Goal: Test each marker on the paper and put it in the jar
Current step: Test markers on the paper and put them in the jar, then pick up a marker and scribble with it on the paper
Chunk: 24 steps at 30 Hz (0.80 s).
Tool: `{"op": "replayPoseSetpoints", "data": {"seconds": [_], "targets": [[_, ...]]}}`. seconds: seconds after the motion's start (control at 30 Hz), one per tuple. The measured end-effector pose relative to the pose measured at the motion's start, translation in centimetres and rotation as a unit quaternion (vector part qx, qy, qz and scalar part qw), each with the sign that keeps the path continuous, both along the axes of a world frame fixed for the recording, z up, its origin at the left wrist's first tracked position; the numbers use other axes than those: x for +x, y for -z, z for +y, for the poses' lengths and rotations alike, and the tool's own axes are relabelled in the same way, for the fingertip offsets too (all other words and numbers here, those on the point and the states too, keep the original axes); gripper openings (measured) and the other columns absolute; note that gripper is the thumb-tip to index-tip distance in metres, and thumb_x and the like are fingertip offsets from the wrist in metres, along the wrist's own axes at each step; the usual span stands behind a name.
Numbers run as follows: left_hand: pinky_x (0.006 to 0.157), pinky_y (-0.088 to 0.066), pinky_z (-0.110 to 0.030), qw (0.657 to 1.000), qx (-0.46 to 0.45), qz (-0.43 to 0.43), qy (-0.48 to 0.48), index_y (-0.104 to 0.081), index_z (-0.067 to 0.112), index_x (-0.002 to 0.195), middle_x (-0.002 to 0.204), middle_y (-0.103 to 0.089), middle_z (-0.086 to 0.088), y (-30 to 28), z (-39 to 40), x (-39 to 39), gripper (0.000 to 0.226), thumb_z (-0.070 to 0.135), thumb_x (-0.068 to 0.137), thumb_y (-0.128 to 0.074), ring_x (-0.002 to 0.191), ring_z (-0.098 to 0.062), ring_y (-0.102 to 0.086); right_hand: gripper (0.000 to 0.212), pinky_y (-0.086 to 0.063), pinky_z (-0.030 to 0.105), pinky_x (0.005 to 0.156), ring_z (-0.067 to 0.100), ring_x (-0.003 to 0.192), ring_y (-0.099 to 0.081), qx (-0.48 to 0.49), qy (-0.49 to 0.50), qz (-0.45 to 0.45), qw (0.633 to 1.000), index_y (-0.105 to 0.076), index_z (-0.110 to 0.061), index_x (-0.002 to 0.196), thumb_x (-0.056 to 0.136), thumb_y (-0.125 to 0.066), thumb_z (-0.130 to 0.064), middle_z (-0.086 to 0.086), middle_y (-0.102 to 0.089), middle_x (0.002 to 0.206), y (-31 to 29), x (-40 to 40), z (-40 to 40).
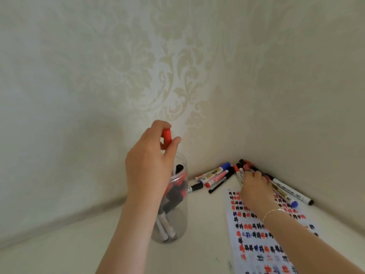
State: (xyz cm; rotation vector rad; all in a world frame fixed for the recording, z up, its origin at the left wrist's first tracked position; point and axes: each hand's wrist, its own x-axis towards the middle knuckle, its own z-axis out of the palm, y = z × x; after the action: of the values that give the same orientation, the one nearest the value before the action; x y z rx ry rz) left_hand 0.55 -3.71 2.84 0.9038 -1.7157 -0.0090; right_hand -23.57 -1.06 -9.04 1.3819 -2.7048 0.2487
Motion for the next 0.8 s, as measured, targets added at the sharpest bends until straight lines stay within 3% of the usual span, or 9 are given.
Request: {"op": "replayPoseSetpoints", "data": {"seconds": [0.1,0.2,0.27,0.47,0.57,0.63,0.7,0.77,0.8], "targets": [[0.060,-0.048,-0.030,0.989,0.078,-0.120,-0.047,-0.050,0.027,0.086,0.076,-0.063,0.011,-0.7,-0.3,0.2,0.019,0.038,0.087,-0.065,0.066,-0.014,-0.060,0.061,-0.041,0.034,0.097,0.030,0.121,-0.044,-0.045,-0.012,-0.062,0.997,-0.019,-0.012,0.148,0.093,-0.047,-0.011,0.017,-0.031,0.139,-0.2,0.5,-0.4],[0.064,-0.048,-0.031,0.964,0.173,-0.193,-0.060,-0.052,0.025,0.079,0.079,-0.065,0.010,-1.0,-1.0,0.1,0.017,0.034,0.085,-0.065,0.074,-0.019,-0.061,0.036,-0.047,0.037,0.089,0.030,0.108,-0.049,-0.144,-0.041,-0.070,0.986,-0.042,-0.007,0.129,0.094,-0.047,-0.011,0.017,-0.039,0.126,-0.8,1.2,-0.4],[0.069,-0.050,-0.031,0.943,0.244,-0.221,-0.047,-0.055,0.026,0.075,0.085,-0.066,0.008,-1.1,-1.4,-0.1,0.014,0.032,0.084,-0.064,0.081,-0.020,-0.063,0.028,-0.047,0.044,0.085,0.035,0.102,-0.050,-0.227,-0.058,-0.126,0.964,-0.049,-0.005,0.119,0.092,-0.048,-0.011,0.018,-0.043,0.121,-1.7,1.9,-0.5],[0.073,-0.047,-0.030,0.888,0.329,-0.322,-0.024,-0.070,0.028,0.095,0.097,-0.069,0.001,-1.7,-2.0,-0.2,0.022,0.040,0.089,-0.054,0.086,-0.022,-0.063,0.010,-0.045,0.025,0.062,0.016,0.075,-0.053,-0.367,-0.053,-0.304,0.877,-0.053,-0.013,0.103,0.093,-0.051,-0.011,0.006,-0.049,0.109,-5.7,4.1,-0.1],[0.068,-0.041,-0.028,0.922,0.270,-0.276,-0.042,-0.069,0.027,0.096,0.097,-0.069,0.005,-2.5,-1.0,-0.1,0.021,0.038,0.093,-0.052,0.084,-0.018,-0.062,0.012,-0.043,0.024,0.053,0.013,0.062,-0.050,-0.426,-0.031,-0.428,0.796,-0.060,-0.020,0.093,0.092,-0.052,-0.011,0.009,-0.061,0.089,-7.2,4.6,1.0],[0.069,-0.042,-0.027,0.967,0.144,-0.203,-0.055,-0.067,0.028,0.097,0.096,-0.069,0.010,-2.8,0.3,-0.4,0.019,0.034,0.095,-0.050,0.084,-0.014,-0.062,0.014,-0.046,0.025,0.057,0.012,0.060,-0.051,-0.449,-0.018,-0.486,0.750,-0.065,-0.020,0.093,0.092,-0.054,-0.012,0.006,-0.062,0.075,-8.1,4.7,1.9],[0.075,-0.046,-0.025,0.992,0.036,-0.117,0.025,-0.067,0.025,0.104,0.104,-0.068,0.011,-2.6,1.6,-1.3,0.018,0.027,0.096,-0.051,0.087,-0.009,-0.061,0.012,-0.046,0.023,0.059,0.009,0.058,-0.052,-0.467,-0.016,-0.521,0.715,-0.069,-0.014,0.094,0.090,-0.058,-0.012,0.004,-0.061,0.069,-8.8,4.6,2.8],[0.083,-0.042,-0.015,0.979,0.013,-0.170,0.111,-0.056,0.023,0.128,0.132,-0.055,0.007,-1.9,2.9,-3.1,0.032,0.020,0.096,-0.049,0.099,-0.005,-0.060,0.011,-0.042,0.022,0.056,0.009,0.054,-0.047,-0.482,-0.021,-0.551,0.681,-0.069,-0.006,0.094,0.088,-0.062,-0.011,0.007,-0.058,0.068,-9.2,4.4,3.8],[0.087,-0.038,-0.010,0.964,0.029,-0.227,0.134,-0.041,0.023,0.141,0.149,-0.037,0.005,-1.1,3.4,-4.1,0.045,0.020,0.097,-0.048,0.107,-0.005,-0.057,0.011,-0.040,0.022,0.054,0.009,0.052,-0.045,-0.492,-0.023,-0.564,0.663,-0.068,-0.003,0.092,0.086,-0.063,-0.011,0.008,-0.056,0.067,-9.3,4.4,4.2]]}}
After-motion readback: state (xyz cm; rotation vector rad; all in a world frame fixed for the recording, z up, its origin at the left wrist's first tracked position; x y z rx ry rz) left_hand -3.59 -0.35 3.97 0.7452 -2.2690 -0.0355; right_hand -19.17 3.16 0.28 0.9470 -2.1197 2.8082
